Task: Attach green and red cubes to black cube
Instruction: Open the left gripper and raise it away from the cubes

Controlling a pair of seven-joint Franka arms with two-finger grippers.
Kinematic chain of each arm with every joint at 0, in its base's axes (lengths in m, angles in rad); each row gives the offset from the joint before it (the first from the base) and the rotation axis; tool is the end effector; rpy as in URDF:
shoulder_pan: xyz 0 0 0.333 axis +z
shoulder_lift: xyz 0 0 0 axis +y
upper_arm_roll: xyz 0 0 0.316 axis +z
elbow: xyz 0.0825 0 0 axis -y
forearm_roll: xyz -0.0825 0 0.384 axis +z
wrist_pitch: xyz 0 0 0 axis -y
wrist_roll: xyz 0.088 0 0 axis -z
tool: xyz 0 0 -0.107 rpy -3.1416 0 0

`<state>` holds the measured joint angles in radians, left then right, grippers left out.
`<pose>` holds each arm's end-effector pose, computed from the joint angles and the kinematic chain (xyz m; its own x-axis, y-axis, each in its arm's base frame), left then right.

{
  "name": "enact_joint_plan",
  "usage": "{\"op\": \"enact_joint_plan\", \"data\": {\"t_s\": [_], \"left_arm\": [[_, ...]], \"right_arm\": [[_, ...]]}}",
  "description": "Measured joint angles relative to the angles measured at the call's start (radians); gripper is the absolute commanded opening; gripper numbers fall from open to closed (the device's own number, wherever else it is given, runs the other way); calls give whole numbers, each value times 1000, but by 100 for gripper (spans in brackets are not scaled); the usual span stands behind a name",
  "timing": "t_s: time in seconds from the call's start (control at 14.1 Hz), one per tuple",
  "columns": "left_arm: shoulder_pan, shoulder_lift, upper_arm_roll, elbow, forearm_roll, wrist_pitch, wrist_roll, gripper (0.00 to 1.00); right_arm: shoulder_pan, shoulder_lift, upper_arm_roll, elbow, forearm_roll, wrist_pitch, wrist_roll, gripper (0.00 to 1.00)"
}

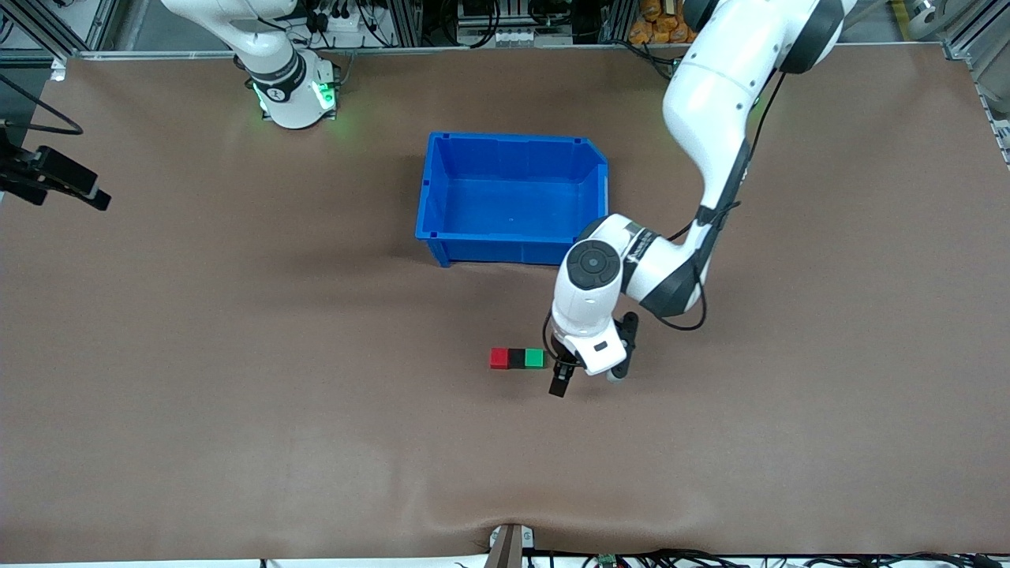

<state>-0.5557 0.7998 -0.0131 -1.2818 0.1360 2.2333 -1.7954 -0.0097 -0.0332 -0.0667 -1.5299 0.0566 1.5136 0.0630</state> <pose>0.6462 -0.4052 0.2860 0.3965 0.9151 0.0735 0.8996 -0.4032 0.1676 0.5375 -0.0355 0.6569 0.9907 -0.1356 0.0132 -0.1346 -0.9891 -0.0596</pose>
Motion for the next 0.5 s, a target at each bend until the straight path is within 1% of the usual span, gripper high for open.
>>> {"op": "enact_joint_plan", "data": {"t_s": [0.14,0.21,0.36,0.5], "left_arm": [[64,-80,-11,-20,-13,-70,156,100],[108,-127,-25,-44,-23,-90,228,100],[212,-222,-73,-111,-40,-127,372,100],[321,-298,-133,-163,-56,-180,503,100]], "right_arm": [[3,14,3,48,-41,-22,-5,100],[7,19,5,65,-66,-43,-5,100],[9,24,8,77,-84,-62,-5,100],[9,26,7,80,-79,-80,-11,100]]}}
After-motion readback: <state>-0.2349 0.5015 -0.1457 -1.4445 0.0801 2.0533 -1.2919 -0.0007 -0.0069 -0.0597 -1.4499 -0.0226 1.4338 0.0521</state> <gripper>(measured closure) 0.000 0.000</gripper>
